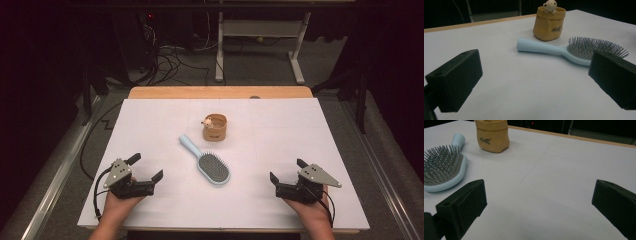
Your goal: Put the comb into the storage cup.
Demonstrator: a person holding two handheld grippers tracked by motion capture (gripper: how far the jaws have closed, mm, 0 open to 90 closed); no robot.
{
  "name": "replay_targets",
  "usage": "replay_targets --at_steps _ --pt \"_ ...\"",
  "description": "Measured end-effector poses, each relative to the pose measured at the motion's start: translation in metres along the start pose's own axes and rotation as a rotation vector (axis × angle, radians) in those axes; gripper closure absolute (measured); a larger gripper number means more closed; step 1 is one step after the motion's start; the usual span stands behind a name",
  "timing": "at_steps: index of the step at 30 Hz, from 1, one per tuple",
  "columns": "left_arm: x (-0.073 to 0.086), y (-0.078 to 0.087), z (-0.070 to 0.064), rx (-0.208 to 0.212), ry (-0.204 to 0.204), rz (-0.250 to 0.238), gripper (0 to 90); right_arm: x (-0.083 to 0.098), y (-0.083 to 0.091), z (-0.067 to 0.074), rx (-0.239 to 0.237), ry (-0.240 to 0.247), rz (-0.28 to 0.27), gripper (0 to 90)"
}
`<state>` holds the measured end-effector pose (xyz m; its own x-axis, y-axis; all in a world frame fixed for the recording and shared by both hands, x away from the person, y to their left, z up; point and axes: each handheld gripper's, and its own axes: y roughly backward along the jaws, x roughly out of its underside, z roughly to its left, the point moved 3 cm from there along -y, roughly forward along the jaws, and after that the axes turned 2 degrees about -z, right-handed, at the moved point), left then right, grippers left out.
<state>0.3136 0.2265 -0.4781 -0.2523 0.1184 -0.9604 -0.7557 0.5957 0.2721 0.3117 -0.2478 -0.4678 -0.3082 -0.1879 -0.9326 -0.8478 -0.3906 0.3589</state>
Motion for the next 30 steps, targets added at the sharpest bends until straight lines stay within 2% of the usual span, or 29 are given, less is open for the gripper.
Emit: replay_targets --at_steps 8,10,13,15,16,18,19,24,29,30 --pt "0.0 0.0 0.0 0.007 -0.002 -0.004 0.5 0.004 -0.004 0.001 -0.013 0.007 0.072 0.3" --pt "0.0 0.0 0.0 0.012 0.0 -0.005 1.3 0.006 -0.006 0.001 -0.036 -0.007 0.114 0.3" --pt "0.0 0.0 0.0 0.005 -0.008 -0.014 1.7 0.008 -0.008 0.002 -0.054 -0.021 0.137 0.3" --pt "-0.001 0.001 0.001 0.008 0.0 -0.013 2.5 0.009 -0.009 0.004 -0.063 -0.014 0.157 0.3" --pt "-0.001 0.001 0.001 0.021 0.008 -0.005 4.0 0.011 -0.011 0.005 -0.068 -0.001 0.187 0.2" --pt "0.0 0.001 0.001 0.028 0.012 -0.002 4.0 0.012 -0.012 0.006 -0.071 -0.001 0.195 0.2" --pt "0.0 0.0 0.0 0.028 0.003 0.0 4.0 0.013 -0.012 0.009 -0.094 0.006 0.207 0.2" --pt "0.0 -0.001 -0.002 0.021 -0.012 -0.003 4.0 0.01 -0.013 0.018 -0.127 0.014 0.202 0.2" --pt "0.0 -0.001 -0.001 0.02 -0.016 -0.006 3.8 0.006 -0.019 0.035 -0.165 0.031 0.197 0.1" --pt "0.0 -0.001 -0.001 0.016 -0.021 -0.004 3.3 0.004 -0.021 0.042 -0.181 0.026 0.194 0.1"
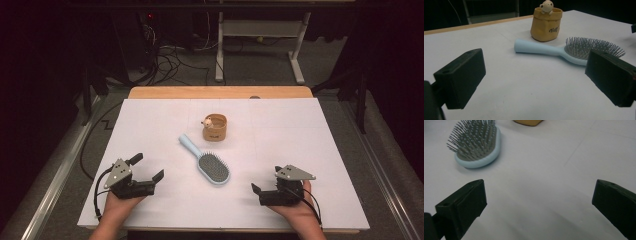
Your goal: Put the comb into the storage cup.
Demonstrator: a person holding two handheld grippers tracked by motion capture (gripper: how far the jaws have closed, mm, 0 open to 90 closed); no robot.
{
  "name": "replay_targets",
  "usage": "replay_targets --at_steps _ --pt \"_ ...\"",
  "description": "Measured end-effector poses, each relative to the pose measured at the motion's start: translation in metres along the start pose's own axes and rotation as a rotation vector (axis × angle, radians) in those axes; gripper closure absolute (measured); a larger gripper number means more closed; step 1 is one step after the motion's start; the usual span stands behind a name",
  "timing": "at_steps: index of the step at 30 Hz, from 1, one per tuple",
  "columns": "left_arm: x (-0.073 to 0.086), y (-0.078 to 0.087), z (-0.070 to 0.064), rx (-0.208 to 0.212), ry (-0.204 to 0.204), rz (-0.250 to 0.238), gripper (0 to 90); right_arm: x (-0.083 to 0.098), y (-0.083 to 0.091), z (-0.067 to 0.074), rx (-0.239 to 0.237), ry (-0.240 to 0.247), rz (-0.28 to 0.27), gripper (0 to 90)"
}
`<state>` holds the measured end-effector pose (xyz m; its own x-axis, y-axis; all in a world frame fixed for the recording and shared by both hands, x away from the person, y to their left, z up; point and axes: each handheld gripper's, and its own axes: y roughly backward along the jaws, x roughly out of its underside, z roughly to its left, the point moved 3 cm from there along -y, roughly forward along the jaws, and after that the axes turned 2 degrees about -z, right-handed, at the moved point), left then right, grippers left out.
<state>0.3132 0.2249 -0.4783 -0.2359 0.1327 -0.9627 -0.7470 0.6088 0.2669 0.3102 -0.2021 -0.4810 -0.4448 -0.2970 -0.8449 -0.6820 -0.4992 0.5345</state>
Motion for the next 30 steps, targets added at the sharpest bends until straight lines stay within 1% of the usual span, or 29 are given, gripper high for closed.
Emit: replay_targets --at_steps 2,6,10,13,14,15,17,19,22,27,28,30 --pt "0.0 0.0 0.0 -0.001 -0.005 -0.002 3.1 -0.001 -0.001 0.002 -0.007 0.0 -0.003 0.1" --pt "0.0 -0.001 -0.001 0.003 -0.008 0.006 3.0 -0.006 -0.01 0.015 -0.031 0.008 0.0 0.1" --pt "-0.001 -0.001 -0.002 0.006 -0.001 0.003 3.0 -0.012 -0.018 0.026 -0.051 0.029 -0.005 0.1" --pt "-0.001 -0.001 -0.002 0.01 0.0 0.004 3.0 -0.016 -0.024 0.033 -0.066 0.032 -0.006 0.1" --pt "-0.001 -0.001 -0.002 0.01 0.003 0.005 3.0 -0.017 -0.026 0.036 -0.072 0.032 -0.003 0.2" --pt "-0.001 -0.001 -0.002 0.013 0.007 0.006 3.0 -0.019 -0.029 0.038 -0.076 0.042 -0.002 0.2" --pt "-0.001 -0.002 -0.003 0.016 0.012 0.012 3.0 -0.023 -0.034 0.044 -0.089 0.041 0.003 0.2" --pt "0.0 -0.002 -0.003 0.02 0.013 0.018 3.0 -0.027 -0.04 0.049 -0.095 0.049 0.012 0.1" --pt "-0.001 -0.002 -0.003 0.019 0.014 0.01 3.0 -0.033 -0.05 0.057 -0.106 0.066 0.03 0.1" --pt "-0.001 -0.001 -0.002 0.016 0.016 -0.002 3.0 -0.043 -0.072 0.069 -0.107 0.097 0.067 0.2" --pt "-0.001 -0.001 -0.002 0.015 0.013 -0.002 3.0 -0.046 -0.08 0.072 -0.109 0.099 0.079 0.2" --pt "-0.001 -0.001 -0.002 0.014 0.013 -0.002 3.0 -0.05 -0.086 0.075 -0.11 0.107 0.094 0.2"
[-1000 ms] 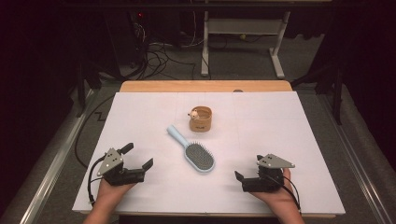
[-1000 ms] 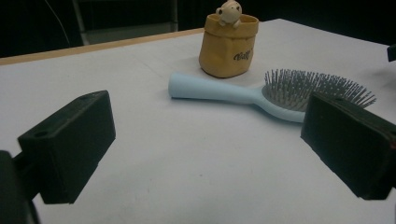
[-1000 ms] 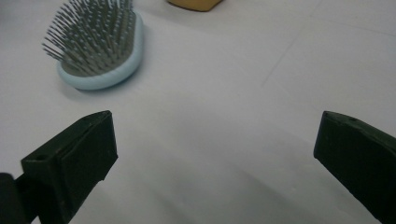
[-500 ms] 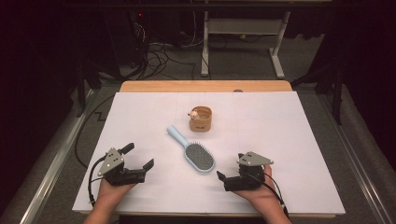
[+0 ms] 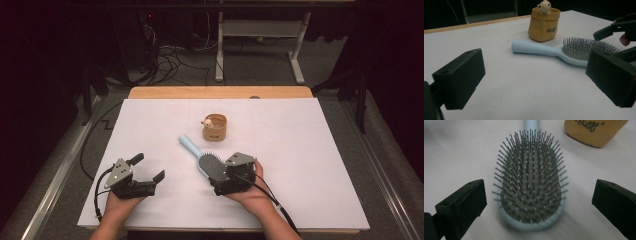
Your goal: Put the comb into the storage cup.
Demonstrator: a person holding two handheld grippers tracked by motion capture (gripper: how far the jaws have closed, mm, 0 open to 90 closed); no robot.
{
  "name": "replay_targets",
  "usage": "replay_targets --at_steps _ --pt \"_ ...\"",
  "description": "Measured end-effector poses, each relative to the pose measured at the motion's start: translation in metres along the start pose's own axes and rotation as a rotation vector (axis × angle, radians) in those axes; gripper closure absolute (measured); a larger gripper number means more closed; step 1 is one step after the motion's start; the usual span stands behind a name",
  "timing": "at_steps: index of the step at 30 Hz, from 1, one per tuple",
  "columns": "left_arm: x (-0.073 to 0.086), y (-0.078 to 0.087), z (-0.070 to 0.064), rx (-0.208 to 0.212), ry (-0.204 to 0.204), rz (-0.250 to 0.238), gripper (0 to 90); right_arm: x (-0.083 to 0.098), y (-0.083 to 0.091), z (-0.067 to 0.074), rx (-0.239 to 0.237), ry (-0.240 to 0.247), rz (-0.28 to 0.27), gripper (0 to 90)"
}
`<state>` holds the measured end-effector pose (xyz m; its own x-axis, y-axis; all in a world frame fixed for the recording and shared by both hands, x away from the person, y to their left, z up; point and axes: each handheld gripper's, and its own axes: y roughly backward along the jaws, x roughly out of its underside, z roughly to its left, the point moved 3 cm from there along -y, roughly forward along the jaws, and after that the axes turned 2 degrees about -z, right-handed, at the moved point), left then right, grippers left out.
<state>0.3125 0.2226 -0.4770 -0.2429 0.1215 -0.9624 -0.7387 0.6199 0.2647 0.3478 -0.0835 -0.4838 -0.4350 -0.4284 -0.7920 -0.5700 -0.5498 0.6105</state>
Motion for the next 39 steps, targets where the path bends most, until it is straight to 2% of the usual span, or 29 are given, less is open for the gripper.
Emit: replay_targets --at_steps 9,11,20,21,23,25,34,37,39 --pt "-0.001 0.004 0.0 -0.003 0.008 -0.014 3.0 -0.008 -0.022 0.005 0.004 0.003 0.063 0.2" --pt "-0.001 0.004 0.0 -0.002 0.008 -0.018 3.0 -0.008 -0.024 0.007 0.005 -0.006 0.079 0.2" --pt "-0.001 0.003 0.002 -0.009 0.007 -0.02 3.0 -0.013 -0.03 0.008 -0.008 0.016 0.106 1.9" --pt "-0.001 0.003 0.002 -0.01 0.006 -0.02 3.1 -0.012 -0.032 0.009 -0.03 0.019 0.129 5.8" --pt "-0.001 0.003 0.002 -0.01 0.005 -0.019 3.1 -0.012 -0.033 0.01 -0.032 0.019 0.138 6.5" --pt "-0.002 0.003 0.003 -0.01 0.005 -0.022 3.0 -0.011 -0.034 0.01 -0.011 0.046 0.148 9.1" --pt "-0.002 0.004 0.003 -0.012 0.012 -0.028 3.0 -0.012 -0.034 0.008 0.014 0.027 0.152 19.4" --pt "-0.002 0.004 0.003 -0.012 0.009 -0.029 3.1 -0.012 -0.033 0.007 0.008 0.018 0.158 20.0" --pt "-0.002 0.004 0.003 -0.01 0.006 -0.026 3.1 -0.012 -0.032 0.007 0.007 0.033 0.161 20.1"
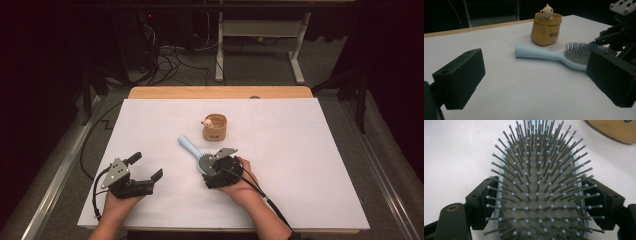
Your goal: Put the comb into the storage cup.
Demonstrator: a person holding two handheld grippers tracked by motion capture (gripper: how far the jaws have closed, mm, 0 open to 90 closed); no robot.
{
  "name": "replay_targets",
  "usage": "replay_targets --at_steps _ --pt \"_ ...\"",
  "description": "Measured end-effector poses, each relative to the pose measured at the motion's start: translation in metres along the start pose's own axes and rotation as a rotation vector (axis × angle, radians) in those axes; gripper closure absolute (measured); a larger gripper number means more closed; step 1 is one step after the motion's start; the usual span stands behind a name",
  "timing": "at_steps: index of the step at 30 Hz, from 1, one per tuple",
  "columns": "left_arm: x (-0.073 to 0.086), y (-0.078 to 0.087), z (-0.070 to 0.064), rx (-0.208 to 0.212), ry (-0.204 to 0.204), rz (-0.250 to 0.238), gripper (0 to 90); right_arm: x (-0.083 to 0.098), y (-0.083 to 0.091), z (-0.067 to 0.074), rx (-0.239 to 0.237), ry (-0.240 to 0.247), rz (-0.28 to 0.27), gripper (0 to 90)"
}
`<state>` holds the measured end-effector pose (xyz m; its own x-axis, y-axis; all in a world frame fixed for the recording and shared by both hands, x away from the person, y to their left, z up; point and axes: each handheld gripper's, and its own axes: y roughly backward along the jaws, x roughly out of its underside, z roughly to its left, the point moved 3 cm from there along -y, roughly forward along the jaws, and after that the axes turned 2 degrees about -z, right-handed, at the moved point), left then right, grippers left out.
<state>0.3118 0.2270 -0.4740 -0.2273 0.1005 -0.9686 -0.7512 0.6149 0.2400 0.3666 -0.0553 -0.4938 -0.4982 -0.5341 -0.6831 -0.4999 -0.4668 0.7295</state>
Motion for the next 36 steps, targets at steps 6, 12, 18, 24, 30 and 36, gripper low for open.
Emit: replay_targets --at_steps 6,12,18,24,30,36 --pt "0.0 0.0 0.0 0.0 -0.002 0.004 3.1 0.006 0.006 -0.002 -0.012 0.027 0.005 20.2" --pt "0.001 -0.001 0.0 0.002 0.005 0.006 3.2 0.02 0.02 -0.007 -0.02 0.042 0.006 20.2" --pt "0.001 -0.002 0.0 -0.002 0.008 0.014 3.4 0.036 0.036 -0.014 -0.021 0.055 0.01 20.3" --pt "0.001 -0.003 0.001 -0.003 0.014 0.023 2.9 0.056 0.055 -0.028 0.002 0.043 0.004 20.2" --pt "0.001 -0.003 0.002 0.006 0.026 0.027 2.9 0.069 0.067 -0.042 0.025 0.025 0.003 20.2" --pt "0.002 -0.004 0.001 0.016 0.031 0.035 3.2 0.082 0.079 -0.057 0.035 0.018 0.002 20.2"
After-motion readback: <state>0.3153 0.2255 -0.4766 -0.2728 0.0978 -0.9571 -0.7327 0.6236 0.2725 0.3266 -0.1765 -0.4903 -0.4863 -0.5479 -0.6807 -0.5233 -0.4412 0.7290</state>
